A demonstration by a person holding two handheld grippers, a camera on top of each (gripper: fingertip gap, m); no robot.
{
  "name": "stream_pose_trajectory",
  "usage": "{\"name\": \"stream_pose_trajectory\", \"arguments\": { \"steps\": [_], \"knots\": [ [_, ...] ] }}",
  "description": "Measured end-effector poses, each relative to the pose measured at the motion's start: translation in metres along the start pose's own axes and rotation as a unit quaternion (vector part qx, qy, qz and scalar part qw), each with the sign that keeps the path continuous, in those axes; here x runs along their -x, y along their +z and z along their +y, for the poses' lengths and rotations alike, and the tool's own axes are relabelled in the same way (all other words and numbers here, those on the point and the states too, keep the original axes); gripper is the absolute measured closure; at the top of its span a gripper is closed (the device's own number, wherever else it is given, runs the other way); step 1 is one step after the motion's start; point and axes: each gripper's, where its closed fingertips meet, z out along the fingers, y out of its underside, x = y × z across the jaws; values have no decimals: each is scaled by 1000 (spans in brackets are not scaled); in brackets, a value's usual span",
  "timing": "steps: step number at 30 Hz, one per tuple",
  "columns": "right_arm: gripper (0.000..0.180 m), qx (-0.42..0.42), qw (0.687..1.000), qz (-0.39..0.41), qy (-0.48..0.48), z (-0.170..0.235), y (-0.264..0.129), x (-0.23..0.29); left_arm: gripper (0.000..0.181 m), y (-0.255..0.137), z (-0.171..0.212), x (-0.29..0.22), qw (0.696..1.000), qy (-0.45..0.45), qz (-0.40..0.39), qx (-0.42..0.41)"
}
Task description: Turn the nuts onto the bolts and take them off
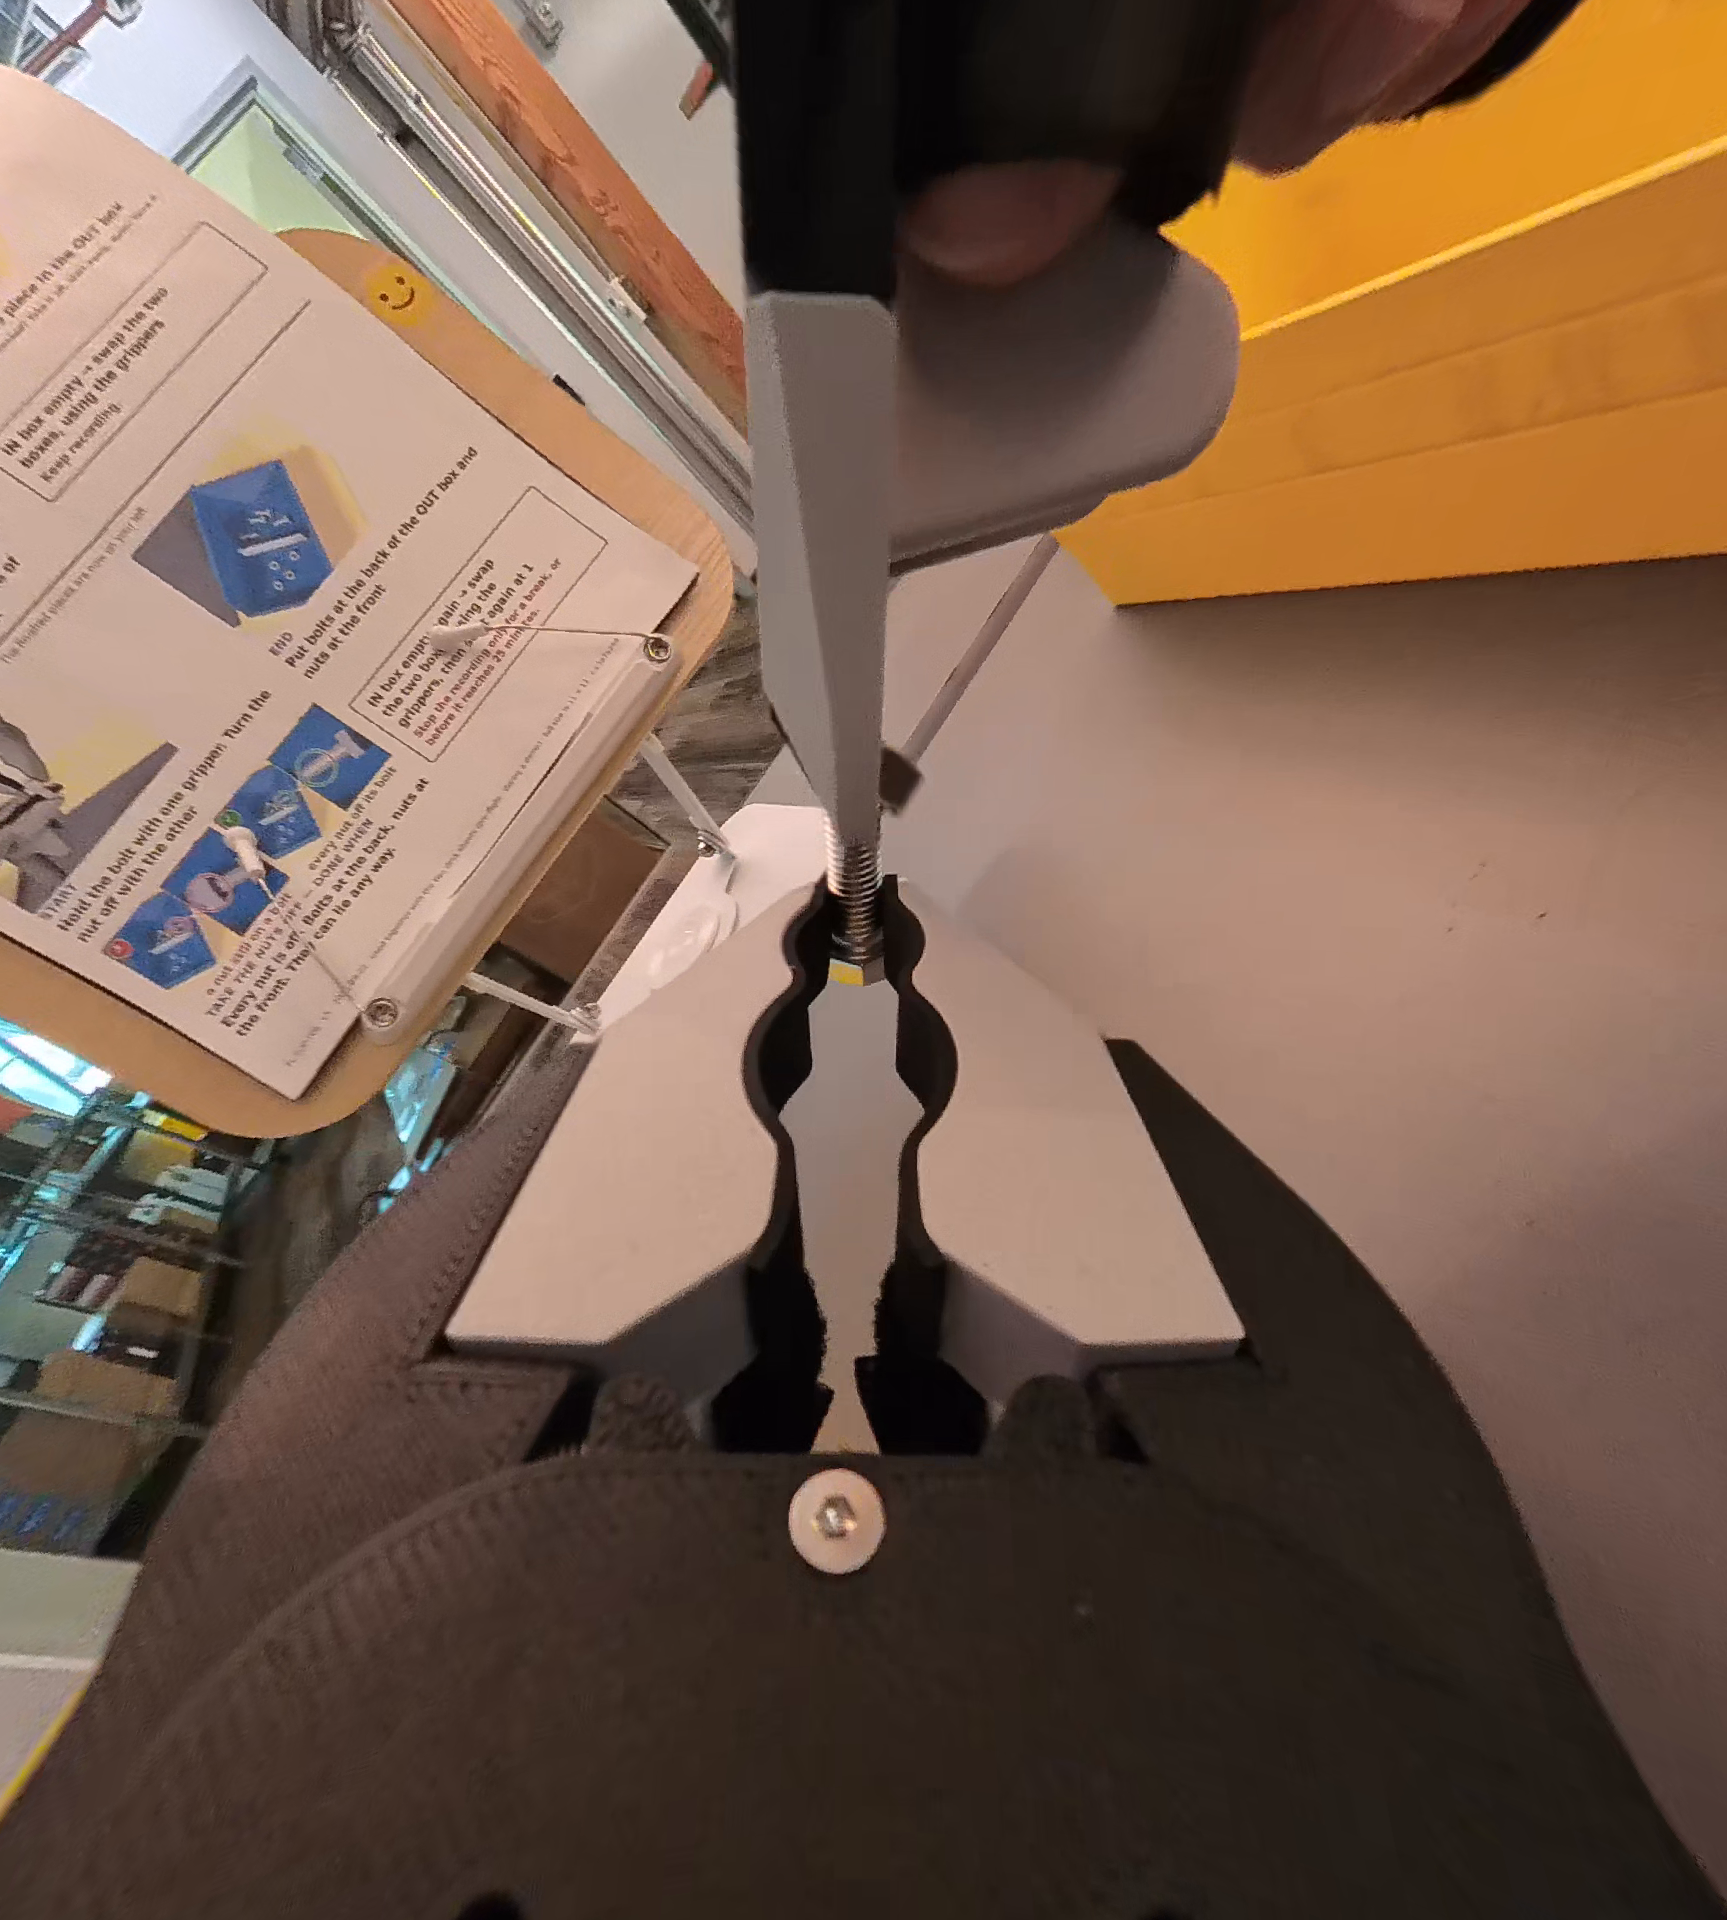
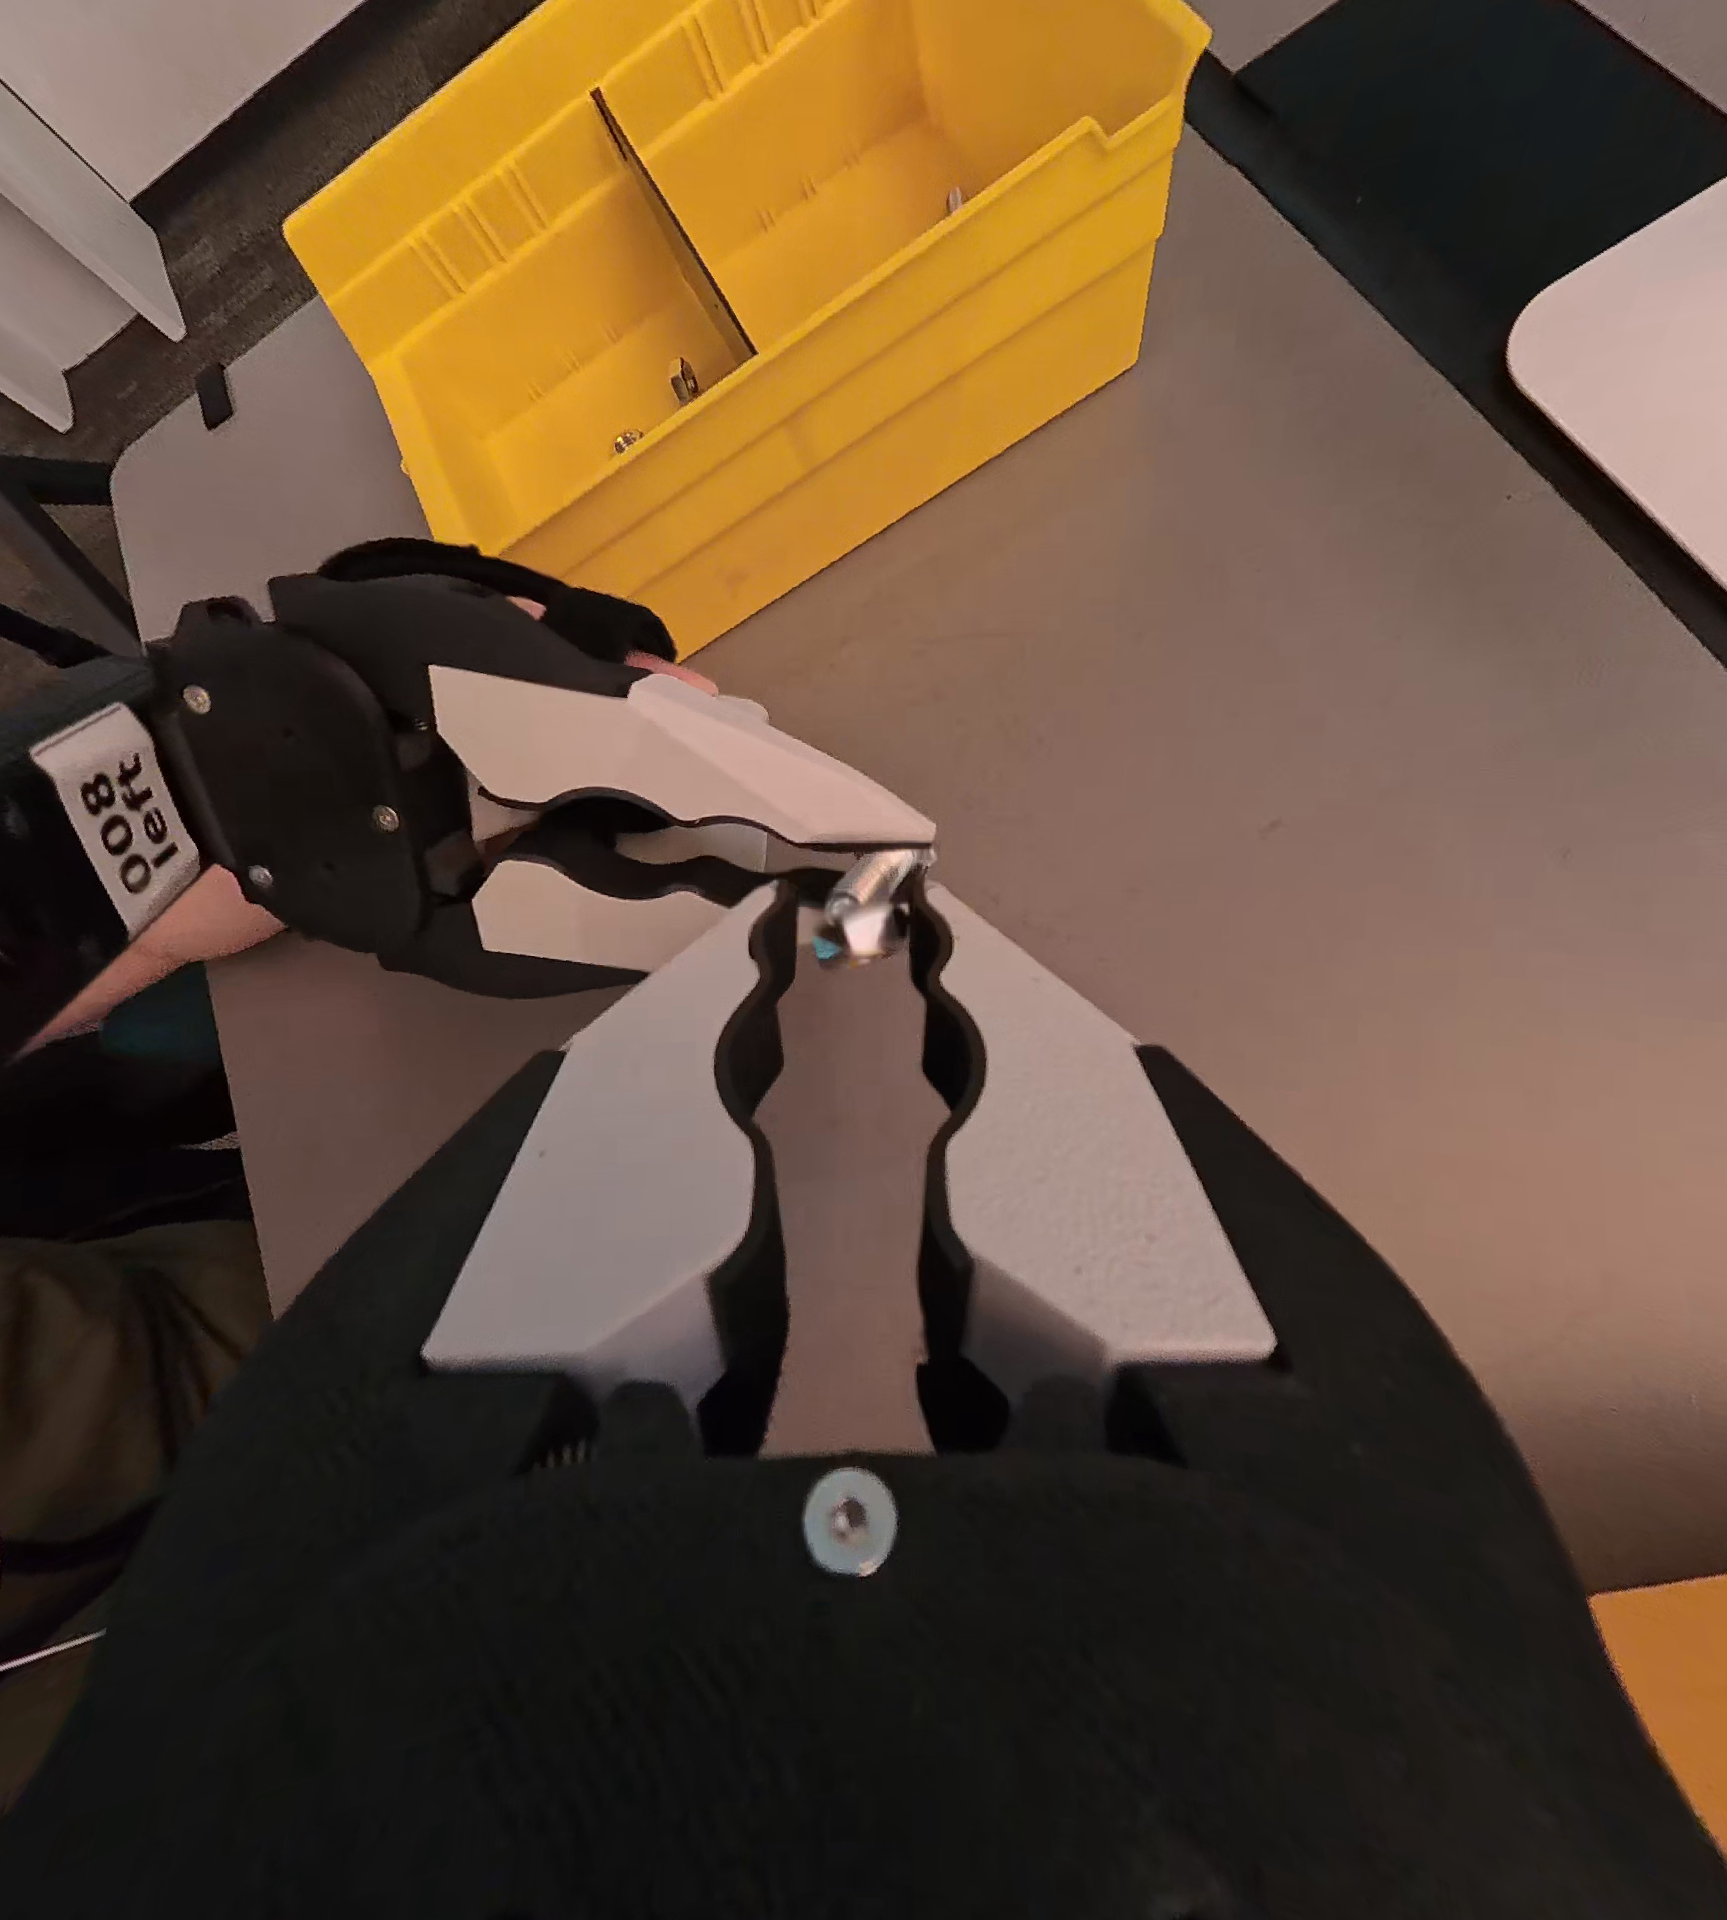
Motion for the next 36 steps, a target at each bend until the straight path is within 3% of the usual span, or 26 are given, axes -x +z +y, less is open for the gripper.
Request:
{"name": "stream_pose_trajectory", "arguments": {
  "steps": [2, 11, 14, 17, 19, 21, 24, 27, 30, 33, 36],
  "knots": [
    [150, -11, 1000, 4, -16, -4, -1, 0, 173, -1, -3, 0, 1000, -24, 10, -9],
    [149, -30, 995, 37, -87, -10, -17, -10, 174, -3, -1, 14, 990, -140, 24, -26],
    [152, 29, 985, -29, -167, 11, -9, 25, 173, -4, 3, 23, 984, -172, 17, -30],
    [166, 109, 918, -206, -320, 63, -9, 114, 173, -5, 6, 27, 982, -185, 14, -32],
    [180, 133, 872, -248, -399, 89, -3, 154, 173, -6, 7, 29, 979, -199, 13, -38],
    [180, 177, 830, -343, -403, 120, 1, 200, 173, -7, 7, 30, 974, -223, 21, -46],
    [180, 242, 802, -355, -414, 156, 40, 220, 173, -8, 8, 36, 966, -250, 28, -59],
    [180, 230, 818, -367, -379, 163, 72, 238, 174, -15, 6, 48, 955, -283, 28, -87],
    [180, 169, 849, -310, -392, 159, 99, 247, 174, -21, 1, 57, 944, -305, 32, -119],
    [180, 138, 871, -252, -398, 165, 109, 256, 174, -22, 1, 61, 947, -295, 26, -122],
    [180, 118, 883, -285, -354, 179, 103, 297, 174, -25, -3, 63, 950, -284, 21, -129]
  ]
}}
